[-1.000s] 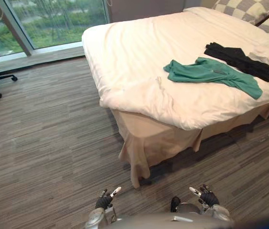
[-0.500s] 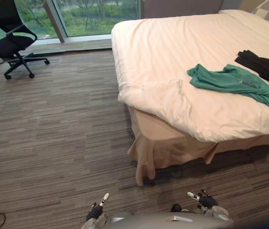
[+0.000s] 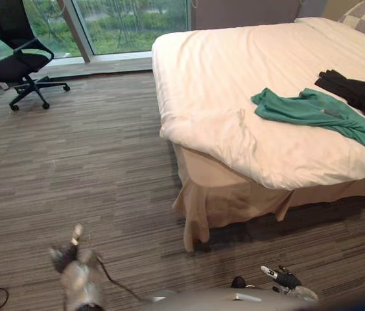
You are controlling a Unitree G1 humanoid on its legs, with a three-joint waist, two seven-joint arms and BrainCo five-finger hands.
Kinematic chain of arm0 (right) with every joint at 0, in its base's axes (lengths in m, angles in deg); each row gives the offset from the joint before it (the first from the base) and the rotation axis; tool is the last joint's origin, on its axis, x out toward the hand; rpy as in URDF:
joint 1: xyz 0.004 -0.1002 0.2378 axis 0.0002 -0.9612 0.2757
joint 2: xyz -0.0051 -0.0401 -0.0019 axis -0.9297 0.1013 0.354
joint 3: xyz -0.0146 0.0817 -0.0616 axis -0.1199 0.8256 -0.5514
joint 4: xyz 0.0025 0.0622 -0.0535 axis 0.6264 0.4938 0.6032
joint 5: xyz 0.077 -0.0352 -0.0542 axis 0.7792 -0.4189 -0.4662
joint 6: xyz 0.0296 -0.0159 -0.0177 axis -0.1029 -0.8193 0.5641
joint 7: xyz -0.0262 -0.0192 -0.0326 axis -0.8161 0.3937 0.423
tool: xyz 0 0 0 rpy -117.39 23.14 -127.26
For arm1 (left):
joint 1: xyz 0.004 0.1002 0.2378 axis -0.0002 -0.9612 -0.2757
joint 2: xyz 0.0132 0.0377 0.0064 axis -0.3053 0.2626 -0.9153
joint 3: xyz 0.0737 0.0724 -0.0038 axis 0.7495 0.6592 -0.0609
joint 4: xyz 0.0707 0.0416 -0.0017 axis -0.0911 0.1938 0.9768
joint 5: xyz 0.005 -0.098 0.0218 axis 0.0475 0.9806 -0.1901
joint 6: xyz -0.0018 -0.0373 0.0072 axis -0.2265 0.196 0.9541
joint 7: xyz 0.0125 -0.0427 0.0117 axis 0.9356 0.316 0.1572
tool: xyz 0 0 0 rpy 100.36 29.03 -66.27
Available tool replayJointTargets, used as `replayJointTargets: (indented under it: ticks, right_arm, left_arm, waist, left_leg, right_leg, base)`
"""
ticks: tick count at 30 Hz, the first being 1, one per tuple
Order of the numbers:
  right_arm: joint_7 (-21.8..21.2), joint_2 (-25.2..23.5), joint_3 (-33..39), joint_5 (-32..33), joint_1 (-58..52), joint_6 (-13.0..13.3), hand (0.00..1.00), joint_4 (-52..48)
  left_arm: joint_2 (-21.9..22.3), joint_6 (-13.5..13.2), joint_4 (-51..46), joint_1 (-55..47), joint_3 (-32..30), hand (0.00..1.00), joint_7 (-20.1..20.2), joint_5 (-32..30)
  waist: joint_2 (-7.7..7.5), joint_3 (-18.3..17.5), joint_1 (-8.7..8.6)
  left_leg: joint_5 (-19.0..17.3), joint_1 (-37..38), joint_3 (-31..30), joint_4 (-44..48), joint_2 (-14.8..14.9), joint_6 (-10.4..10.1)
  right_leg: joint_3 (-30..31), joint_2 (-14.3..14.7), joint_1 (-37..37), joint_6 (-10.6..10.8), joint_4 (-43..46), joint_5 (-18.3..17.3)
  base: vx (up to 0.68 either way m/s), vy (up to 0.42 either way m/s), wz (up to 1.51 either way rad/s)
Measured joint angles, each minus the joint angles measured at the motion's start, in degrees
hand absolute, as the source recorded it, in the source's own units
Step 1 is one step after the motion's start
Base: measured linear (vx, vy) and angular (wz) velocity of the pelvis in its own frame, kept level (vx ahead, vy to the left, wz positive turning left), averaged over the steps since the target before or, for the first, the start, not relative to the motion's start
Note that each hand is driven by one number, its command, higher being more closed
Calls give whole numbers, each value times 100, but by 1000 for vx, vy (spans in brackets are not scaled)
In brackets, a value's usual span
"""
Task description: Tidy the bed and pick cloth on bed and put in laundry
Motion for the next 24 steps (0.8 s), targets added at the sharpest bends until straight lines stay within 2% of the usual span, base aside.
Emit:
replayJointTargets:
  ticks: [2, 5, 8, 10, 11, 13, 15, 17, 19, 21, 24]
  right_arm:
    - [-12, 104, 102, 159, -17, -38, 0, -92]
    - [-15, 163, 238, 284, -30, -55, 0, -162]
    - [11, 150, 394, 385, -24, -66, 0, -146]
    - [30, 146, 456, 384, -30, -65, 0, -140]
    - [64, 143, 484, 381, -39, -64, 0, -116]
    - [123, 89, 531, 368, -62, -67, 0, -40]
    - [180, -51, 620, 367, -177, -108, 0, -31]
    - [233, -121, 620, 358, -296, -121, 0, 26]
    - [300, -175, 642, 358, -318, -126, 0, 75]
    - [382, -176, 639, 364, -254, -115, 0, 68]
    - [428, -167, 639, 379, -132, -99, 0, -39]
  left_arm:
    - [-603, 24, -257, 565, 51, 0, -148, -780]
    - [-1406, 213, -424, 1473, 532, 0, -79, -1330]
    - [-1810, 266, -527, 2287, 1001, 0, 200, -1846]
    - [-1900, 254, -534, 2553, 1222, 0, 406, -2096]
    - [-1893, 358, -516, 2691, 1390, 0, 559, -2266]
    - [-1825, 26, -389, 2661, 1618, 0, 618, -2641]
    - [-1763, -423, -313, 2663, 1742, 0, 656, -2981]
    - [-1684, -597, -302, 2662, 1794, 0, 846, -3154]
    - [-1600, -567, -264, 2662, 1862, 0, 848, -3581]
    - [-1607, -430, -118, 2701, 2142, 0, 783, -4281]
    - [-1596, -140, 244, 2960, 2478, 0, 669, -4887]
  waist:
    - [76, -52, -11]
    - [201, -20, -89]
    - [259, -30, -184]
    - [265, -35, -283]
    - [265, -34, -331]
    - [256, -29, -417]
    - [230, -24, -438]
    - [232, -22, -446]
    - [237, -13, -454]
    - [237, -4, -455]
    - [291, 138, -514]
  left_leg:
    - [15, -7, 69, -22, 45, 0]
    - [23, 57, 190, -78, 54, -18]
    - [-4, 134, 348, -85, 43, -62]
    - [-8, 163, 403, -85, 29, -67]
    - [-8, 198, 506, -85, 13, -67]
    - [-9, 268, 643, -83, 3, -69]
    - [-9, 252, 663, -84, -34, -68]
    - [-9, 175, 658, -84, -53, -67]
    - [-10, 95, 660, -85, -68, -64]
    - [-6, -113, 734, -89, -90, -56]
    - [63, -470, 865, -82, -151, 52]
  right_leg:
    - [100, 64, -73, -46, 0, 19]
    - [181, 103, -95, -62, 17, 18]
    - [293, 113, -97, -64, 25, 18]
    - [357, 107, -90, -67, 26, 22]
    - [435, 104, -94, -63, 26, 28]
    - [575, 95, -95, -59, 25, 40]
    - [587, 98, -146, -54, 24, 45]
    - [588, 110, -225, -43, 23, 56]
    - [626, 102, -335, -41, 17, 91]
    - [744, 100, -600, -58, -1, 189]
    - [888, 69, -1027, -78, 26, 330]
  base:
    - [52, -2, -21]
    - [61, 34, -17]
    - [70, 57, -23]
    - [49, 53, -22]
    - [46, 58, -36]
    - [26, 36, -39]
    - [0, 13, -16]
    - [0, 0, 0]
    - [-29, 0, -4]
    - [-73, -5, -19]
    - [-81, -22, -24]
